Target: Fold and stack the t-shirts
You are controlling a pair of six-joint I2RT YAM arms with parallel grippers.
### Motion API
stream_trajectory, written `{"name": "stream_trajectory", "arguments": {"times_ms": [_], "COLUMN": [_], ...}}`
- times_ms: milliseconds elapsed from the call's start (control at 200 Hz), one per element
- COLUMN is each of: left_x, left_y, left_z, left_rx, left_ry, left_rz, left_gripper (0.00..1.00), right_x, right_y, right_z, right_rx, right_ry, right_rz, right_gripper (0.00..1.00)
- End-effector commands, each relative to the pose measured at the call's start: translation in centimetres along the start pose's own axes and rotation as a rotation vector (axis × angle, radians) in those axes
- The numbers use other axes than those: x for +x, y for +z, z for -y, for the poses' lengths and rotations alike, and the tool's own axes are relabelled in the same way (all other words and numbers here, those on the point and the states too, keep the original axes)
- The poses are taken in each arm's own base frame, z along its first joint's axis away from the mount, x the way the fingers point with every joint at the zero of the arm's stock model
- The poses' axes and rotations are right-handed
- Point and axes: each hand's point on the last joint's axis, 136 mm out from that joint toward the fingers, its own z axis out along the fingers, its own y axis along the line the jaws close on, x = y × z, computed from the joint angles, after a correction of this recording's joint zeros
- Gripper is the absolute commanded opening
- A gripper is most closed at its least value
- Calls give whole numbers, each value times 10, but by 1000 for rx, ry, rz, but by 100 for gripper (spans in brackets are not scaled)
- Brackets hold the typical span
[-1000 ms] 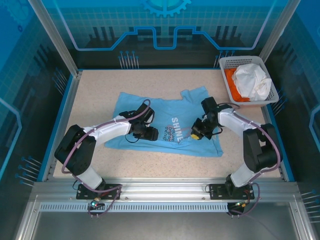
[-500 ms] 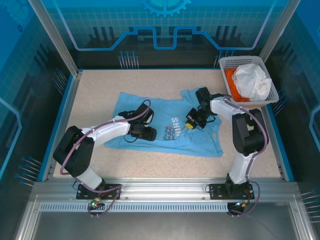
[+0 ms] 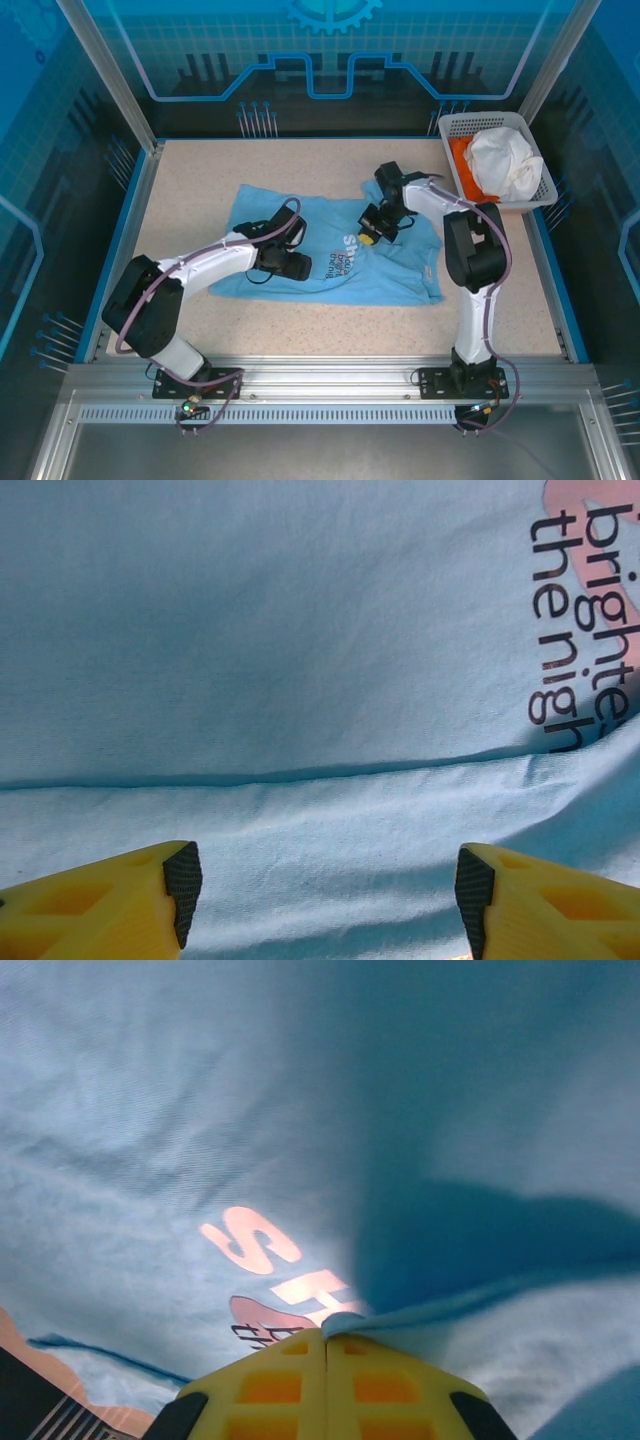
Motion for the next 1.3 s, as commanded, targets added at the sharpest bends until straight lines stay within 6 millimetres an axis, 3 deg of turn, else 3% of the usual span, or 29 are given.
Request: {"name": "stream_trajectory", "arguments": {"times_ms": [0,135,260,460,665,980,1131,1296], "left_x": [10,12,13,16,35,85,104,105], "left_y": [-5,-9,-12,-24,-16,7,17,10], "left_z": [-8,-10,-14,-32,-62,-128,-145,-159], "left_rx": [-26,-31,-49,-88,-146,-291,-340,-416], "left_ry": [14,12,0,-120,-272,-594,-683,-724], "left_rz": [-12,-9,-11,-11,-70,-239,-317,-306], "left_gripper": [71,75,77,69,62,57,55,55], "right_x": [10,11,12,47,89,95,101,101], "right_y": [5,1,-21,-59,-48,-39,-43,-53], "right_z": [-2,4,14,41,102,195,226,249], "right_rx": [58,108,122,34,53,181,248,253], "right_ry": [-77,-113,-153,-180,-77,185,295,412], "right_rz": [-31,-19,23,82,-2,-8,13,53], "right_gripper": [13,43,54,56,46,52,56,63]}}
